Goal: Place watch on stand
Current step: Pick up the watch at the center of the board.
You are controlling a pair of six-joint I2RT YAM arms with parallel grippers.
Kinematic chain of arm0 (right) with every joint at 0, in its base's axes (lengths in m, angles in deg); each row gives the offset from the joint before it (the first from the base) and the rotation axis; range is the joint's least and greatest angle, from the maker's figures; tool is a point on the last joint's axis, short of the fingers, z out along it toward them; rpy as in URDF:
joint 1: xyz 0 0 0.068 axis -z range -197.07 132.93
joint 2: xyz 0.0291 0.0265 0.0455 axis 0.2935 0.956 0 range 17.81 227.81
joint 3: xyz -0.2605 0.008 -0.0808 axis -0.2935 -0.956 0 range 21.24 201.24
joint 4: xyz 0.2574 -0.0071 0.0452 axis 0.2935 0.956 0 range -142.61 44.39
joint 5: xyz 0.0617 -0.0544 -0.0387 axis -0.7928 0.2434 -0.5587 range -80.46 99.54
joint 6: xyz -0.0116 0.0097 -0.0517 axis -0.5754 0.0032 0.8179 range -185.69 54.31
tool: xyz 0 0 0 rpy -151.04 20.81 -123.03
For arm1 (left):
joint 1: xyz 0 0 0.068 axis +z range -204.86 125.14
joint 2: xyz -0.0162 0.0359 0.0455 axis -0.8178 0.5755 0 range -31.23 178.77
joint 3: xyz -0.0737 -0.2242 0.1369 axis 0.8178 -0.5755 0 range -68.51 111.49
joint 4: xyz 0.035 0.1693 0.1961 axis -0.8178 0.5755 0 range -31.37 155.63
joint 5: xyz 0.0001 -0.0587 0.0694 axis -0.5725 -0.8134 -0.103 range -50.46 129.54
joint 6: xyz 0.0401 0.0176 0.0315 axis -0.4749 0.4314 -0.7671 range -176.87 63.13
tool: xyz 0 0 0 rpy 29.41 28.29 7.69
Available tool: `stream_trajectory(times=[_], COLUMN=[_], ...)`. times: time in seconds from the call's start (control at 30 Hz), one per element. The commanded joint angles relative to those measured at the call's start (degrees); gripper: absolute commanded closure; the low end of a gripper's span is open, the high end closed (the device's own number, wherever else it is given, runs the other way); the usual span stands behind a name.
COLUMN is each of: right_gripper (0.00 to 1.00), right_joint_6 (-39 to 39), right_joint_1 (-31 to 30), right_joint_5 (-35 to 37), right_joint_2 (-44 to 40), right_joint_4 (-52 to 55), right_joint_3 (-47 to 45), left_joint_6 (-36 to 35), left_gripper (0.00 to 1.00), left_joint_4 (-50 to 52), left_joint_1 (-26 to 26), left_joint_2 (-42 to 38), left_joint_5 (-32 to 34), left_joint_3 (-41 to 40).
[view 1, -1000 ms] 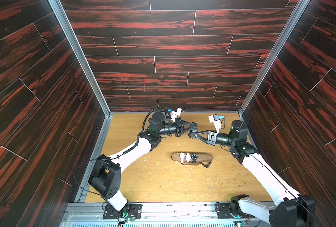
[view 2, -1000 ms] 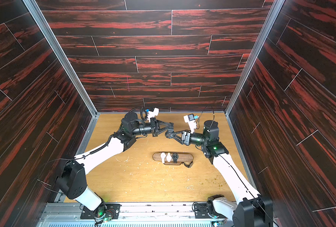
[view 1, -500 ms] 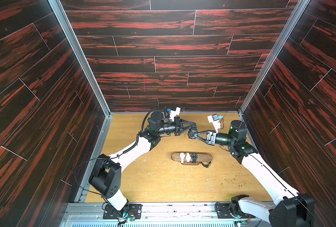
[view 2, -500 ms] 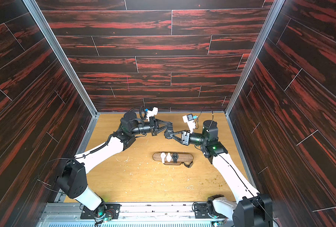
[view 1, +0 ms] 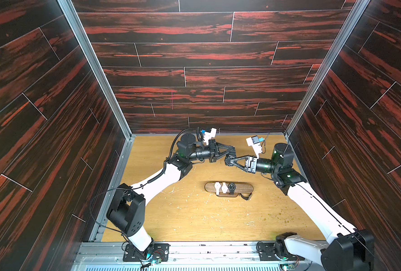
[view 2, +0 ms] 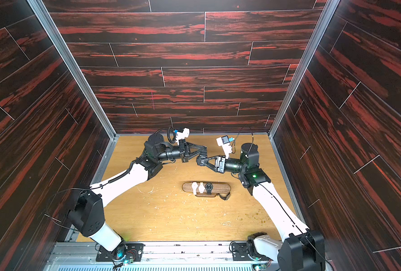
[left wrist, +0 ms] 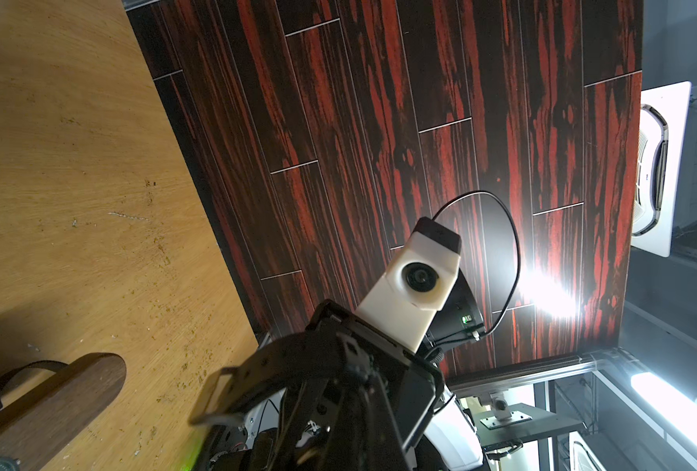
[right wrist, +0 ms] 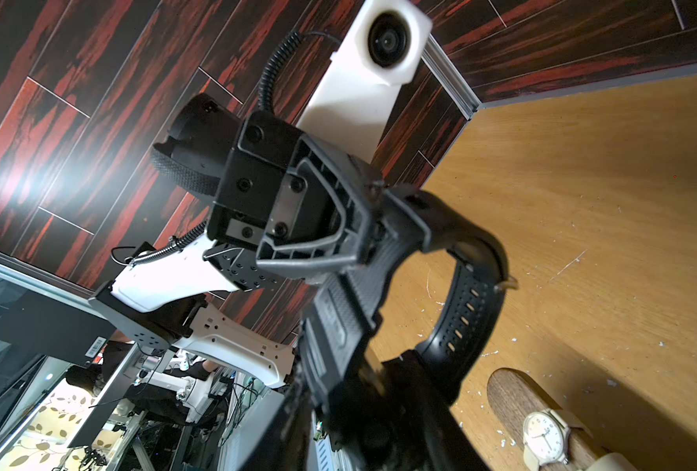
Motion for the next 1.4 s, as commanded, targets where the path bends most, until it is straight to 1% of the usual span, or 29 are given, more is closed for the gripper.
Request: stream_trajectory(times=[0.0, 0.1, 0.27, 0.4, 0.57, 0.7, 0.73, 0.8, 0.93, 1.0, 1.17, 1.37], right_gripper=[0.59, 0.61, 0.77, 0.82, 0.87, 0.95, 0.97, 1.00, 1.00, 1.00, 1.00, 1.00], right_joint_6=[-0.55, -1.17, -3.60, -5.96, -6.40, -7.06, -7.27, -7.66, -7.88, -7.86, -7.69, -6.79], right_joint_1=[-1.40, -1.61, -1.62, -1.60, -1.60, -1.61, -1.69, -1.62, -1.25, -0.61, 2.98, 8.42], right_joint_5=[-2.90, -3.23, -4.96, -6.14, -6.22, -6.24, -6.16, -6.17, -6.15, -6.06, -6.11, -5.37], right_joint_2=[0.37, 0.50, 0.49, 0.42, 0.28, 0.42, 0.48, 0.66, 0.62, 0.23, -1.54, -4.51], right_joint_4=[-2.77, -3.60, -6.17, -8.60, -8.67, -9.01, -9.11, -9.03, -8.58, -8.33, -6.56, -2.32], right_joint_3=[2.54, 2.74, 2.70, 2.44, 2.19, 1.79, 1.70, 1.56, 0.99, 0.48, -1.27, -4.09], left_joint_6=[-0.88, -0.68, -0.34, 0.02, 0.16, 0.20, 0.19, 0.20, -0.49, -1.22, -3.31, -9.15], left_gripper=[1.00, 1.00, 1.00, 1.00, 1.00, 1.00, 0.98, 0.87, 0.74, 0.71, 0.69, 0.67], left_joint_4=[-1.76, -1.98, -2.33, -2.86, -3.13, -3.22, -3.31, -3.39, -3.09, -2.27, 1.00, 10.25], left_joint_1=[-0.27, -0.27, -0.27, -0.27, -0.27, -0.27, -0.27, -0.27, -0.27, -0.27, -0.19, 0.60], left_joint_2=[0.44, 0.45, 0.81, 1.02, 0.89, 0.71, 0.64, 0.46, -0.49, -1.18, -3.25, -6.33], left_joint_5=[0.84, 0.85, 0.85, 0.74, 0.67, 0.67, 0.59, 0.67, 0.76, 0.72, 0.58, 0.72], left_joint_3=[-0.24, -0.24, -0.16, -0.26, -0.35, -0.43, -0.44, -0.46, -0.79, -1.20, -2.21, -3.99])
